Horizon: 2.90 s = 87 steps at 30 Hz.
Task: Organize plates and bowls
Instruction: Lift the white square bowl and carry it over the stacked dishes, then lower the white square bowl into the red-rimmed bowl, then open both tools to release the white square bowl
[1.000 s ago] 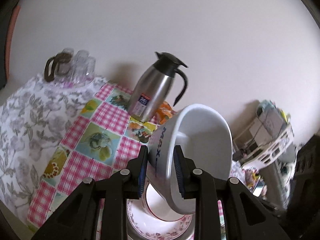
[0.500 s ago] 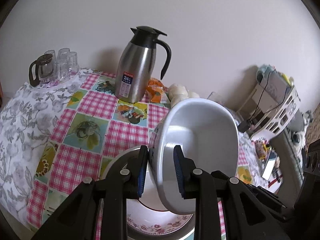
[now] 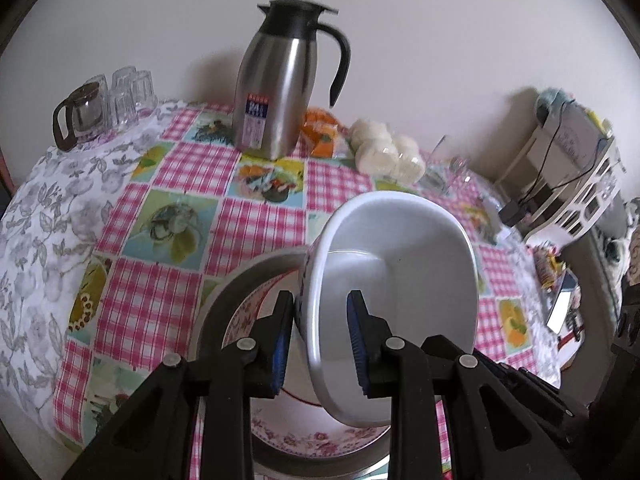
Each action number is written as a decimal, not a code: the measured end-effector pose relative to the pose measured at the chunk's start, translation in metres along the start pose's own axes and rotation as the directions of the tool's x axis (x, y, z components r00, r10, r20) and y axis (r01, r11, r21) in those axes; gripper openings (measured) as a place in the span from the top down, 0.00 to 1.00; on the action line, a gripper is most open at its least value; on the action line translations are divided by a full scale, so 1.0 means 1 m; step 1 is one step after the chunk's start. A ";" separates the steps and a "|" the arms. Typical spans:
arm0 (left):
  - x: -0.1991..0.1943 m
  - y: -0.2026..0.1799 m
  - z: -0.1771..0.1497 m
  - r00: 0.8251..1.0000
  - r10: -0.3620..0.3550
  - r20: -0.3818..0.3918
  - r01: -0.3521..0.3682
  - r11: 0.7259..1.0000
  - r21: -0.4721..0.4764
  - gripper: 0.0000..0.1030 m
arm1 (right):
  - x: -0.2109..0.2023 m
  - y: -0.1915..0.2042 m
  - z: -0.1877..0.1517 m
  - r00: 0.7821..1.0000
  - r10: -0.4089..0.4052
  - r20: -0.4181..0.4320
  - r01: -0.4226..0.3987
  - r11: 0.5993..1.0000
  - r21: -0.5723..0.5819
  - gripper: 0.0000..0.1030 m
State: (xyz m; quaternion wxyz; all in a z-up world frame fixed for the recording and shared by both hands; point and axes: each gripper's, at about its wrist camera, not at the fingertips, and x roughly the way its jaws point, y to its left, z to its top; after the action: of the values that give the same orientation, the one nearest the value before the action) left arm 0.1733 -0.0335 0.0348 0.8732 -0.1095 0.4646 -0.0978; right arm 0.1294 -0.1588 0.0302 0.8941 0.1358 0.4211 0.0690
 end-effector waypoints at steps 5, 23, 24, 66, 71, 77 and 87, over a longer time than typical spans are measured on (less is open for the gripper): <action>0.007 0.002 -0.003 0.999 0.007 -0.043 -0.008 1.000 -0.019 0.74 | 0.010 -0.009 -0.004 0.999 0.003 -0.035 -0.002 1.000 0.028 0.83; 0.030 0.004 -0.010 0.989 0.083 -0.121 -0.084 0.996 -0.004 0.73 | 0.025 -0.014 -0.009 0.997 0.013 -0.072 -0.011 0.999 0.037 0.81; 0.031 0.003 -0.011 0.988 0.089 -0.125 -0.089 0.996 0.002 0.72 | 0.026 -0.015 -0.009 0.997 0.009 -0.074 -0.007 0.999 0.037 0.81; 0.007 0.018 0.001 0.994 0.064 -0.087 -0.071 0.994 -0.079 0.49 | 0.019 -0.018 -0.007 0.999 0.025 -0.048 -0.022 0.998 0.063 0.81; 0.003 0.022 0.003 0.992 0.108 -0.070 -0.114 0.989 -0.093 0.34 | 0.017 -0.022 -0.006 0.999 -0.024 -0.049 0.028 0.997 0.065 0.55; -0.001 0.031 0.004 0.982 0.184 -0.044 -0.188 0.975 -0.116 0.23 | 0.019 -0.031 -0.005 0.992 -0.108 -0.059 0.112 0.991 0.076 0.26; -0.001 0.041 0.004 0.969 0.246 -0.015 -0.246 0.957 -0.156 0.10 | 0.016 -0.035 -0.004 0.991 -0.131 -0.028 0.132 0.990 0.054 0.07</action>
State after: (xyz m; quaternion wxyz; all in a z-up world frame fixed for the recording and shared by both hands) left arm 0.1794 0.0069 0.0261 0.8684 -0.1192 0.4790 0.0484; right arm 0.1363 -0.1876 0.0056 0.8873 0.1318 0.4420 -0.0001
